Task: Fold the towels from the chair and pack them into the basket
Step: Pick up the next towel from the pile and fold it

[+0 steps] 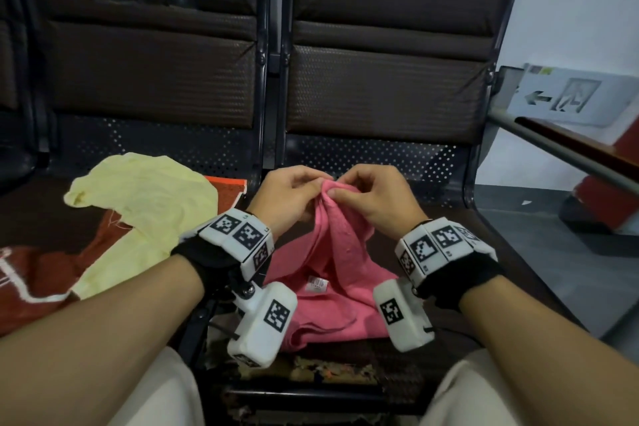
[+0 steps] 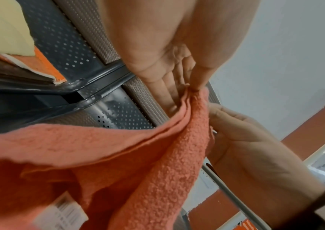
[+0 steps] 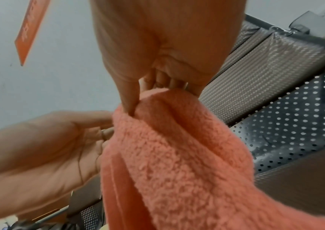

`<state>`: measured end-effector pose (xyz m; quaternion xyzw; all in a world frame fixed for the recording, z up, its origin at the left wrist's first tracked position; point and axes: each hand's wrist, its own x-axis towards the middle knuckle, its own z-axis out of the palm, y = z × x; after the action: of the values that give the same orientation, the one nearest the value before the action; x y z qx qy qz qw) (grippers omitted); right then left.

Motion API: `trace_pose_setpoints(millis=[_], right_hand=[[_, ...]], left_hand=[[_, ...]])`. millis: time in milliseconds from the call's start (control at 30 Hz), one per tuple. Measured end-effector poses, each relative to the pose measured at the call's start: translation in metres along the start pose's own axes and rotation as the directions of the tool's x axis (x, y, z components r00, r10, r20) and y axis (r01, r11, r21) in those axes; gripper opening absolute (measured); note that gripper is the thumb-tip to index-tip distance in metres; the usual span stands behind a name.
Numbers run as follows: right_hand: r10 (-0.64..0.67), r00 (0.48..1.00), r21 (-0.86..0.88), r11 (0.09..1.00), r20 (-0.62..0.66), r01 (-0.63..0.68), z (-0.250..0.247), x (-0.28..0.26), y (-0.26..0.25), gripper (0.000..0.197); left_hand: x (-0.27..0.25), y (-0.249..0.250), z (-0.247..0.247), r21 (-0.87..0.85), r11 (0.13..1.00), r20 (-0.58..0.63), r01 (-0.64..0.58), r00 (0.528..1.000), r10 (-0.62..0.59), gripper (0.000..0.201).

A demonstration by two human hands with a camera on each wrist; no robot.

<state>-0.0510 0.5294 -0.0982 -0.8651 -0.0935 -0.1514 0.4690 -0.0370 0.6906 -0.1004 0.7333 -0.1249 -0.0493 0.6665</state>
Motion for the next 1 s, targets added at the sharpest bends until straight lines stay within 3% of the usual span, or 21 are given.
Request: trace_pose_setpoints(millis=[133, 233, 400, 467, 567, 700, 733, 833, 933, 1000], right_hand=[[0.059, 0.998, -0.057, 0.997, -0.023, -0.060, 0.002, -0.002, 0.002, 0.024], [0.050, 0.999, -0.045, 0.998, -0.005, -0.050, 0.000, -0.004, 0.003, 0.029], [0.061, 0.988, 0.043, 0.997, 0.141, -0.068, -0.002, -0.010, 0.000, 0.031], [0.069, 0.972, -0.127, 0.991, 0.226, -0.041, -0.006, -0.012, 0.003, 0.027], [0.098, 0.930, -0.460, 0.884, 0.354, 0.083, -0.010, -0.020, 0.004, 0.034], [0.073, 0.957, -0.517, 0.852, 0.280, 0.086, -0.005, -0.023, -0.008, 0.025], [0.075, 0.966, -0.477, 0.877, 0.246, 0.054, -0.005, -0.023, -0.013, 0.022], [0.094, 0.966, -0.443, 0.896, 0.242, 0.024, -0.010, -0.028, -0.020, 0.049], [0.097, 0.940, -0.548, 0.830, 0.326, 0.104, -0.014, -0.033, -0.027, 0.020], [0.083, 0.927, -0.565, 0.811, 0.366, 0.151, -0.017, -0.038, -0.028, 0.018]], left_hand=[[-0.006, 0.006, -0.002, -0.084, 0.994, 0.060, 0.074, 0.996, -0.069, 0.017], [-0.012, 0.006, -0.004, -0.007, 1.000, 0.097, 0.029, 0.995, -0.028, 0.015], [-0.013, 0.003, -0.008, 0.100, 0.995, 0.006, -0.015, 1.000, 0.015, 0.018], [-0.010, 0.001, -0.010, 0.109, 0.994, -0.093, -0.020, 0.995, 0.030, 0.026], [-0.007, 0.003, -0.013, 0.176, 0.984, -0.270, -0.003, 0.962, 0.051, 0.028], [-0.005, 0.008, -0.012, 0.191, 0.981, -0.321, 0.038, 0.947, 0.026, 0.029], [-0.006, 0.010, -0.011, 0.181, 0.983, -0.317, 0.040, 0.948, 0.020, 0.031], [-0.008, 0.014, -0.012, 0.205, 0.978, -0.259, 0.036, 0.966, 0.018, 0.033], [-0.014, 0.015, -0.016, 0.322, 0.947, -0.097, 0.016, 0.995, 0.016, 0.045], [-0.021, 0.017, -0.020, 0.384, 0.923, 0.061, -0.027, 0.998, 0.004, 0.065]])
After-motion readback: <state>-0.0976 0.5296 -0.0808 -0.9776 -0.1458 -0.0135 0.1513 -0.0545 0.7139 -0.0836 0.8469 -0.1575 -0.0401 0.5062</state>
